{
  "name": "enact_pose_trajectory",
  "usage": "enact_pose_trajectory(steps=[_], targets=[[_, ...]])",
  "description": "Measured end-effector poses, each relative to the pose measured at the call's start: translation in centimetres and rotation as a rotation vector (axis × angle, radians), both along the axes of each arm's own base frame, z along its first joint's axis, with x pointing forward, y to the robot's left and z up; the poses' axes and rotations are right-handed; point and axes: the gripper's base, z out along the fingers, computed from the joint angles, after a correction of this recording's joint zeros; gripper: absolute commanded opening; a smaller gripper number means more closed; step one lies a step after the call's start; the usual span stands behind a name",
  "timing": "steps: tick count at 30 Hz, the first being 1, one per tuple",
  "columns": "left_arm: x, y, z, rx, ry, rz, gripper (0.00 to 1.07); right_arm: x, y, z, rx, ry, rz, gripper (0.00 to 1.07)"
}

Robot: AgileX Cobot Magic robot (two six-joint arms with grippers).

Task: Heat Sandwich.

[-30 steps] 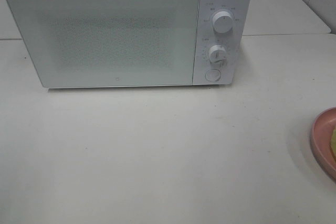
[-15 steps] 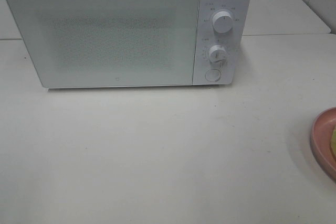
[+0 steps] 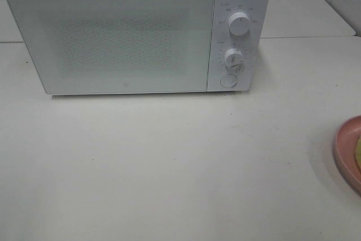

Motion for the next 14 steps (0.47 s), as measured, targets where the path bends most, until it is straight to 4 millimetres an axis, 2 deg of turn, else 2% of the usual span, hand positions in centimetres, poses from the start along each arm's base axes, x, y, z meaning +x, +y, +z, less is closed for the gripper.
enact_pose_trajectory(steps=[14], targets=[[0.0, 0.0, 0.0, 0.0, 0.0, 0.0, 1.01, 0.0, 0.01, 0.0, 0.001, 0.0, 0.001, 0.76]])
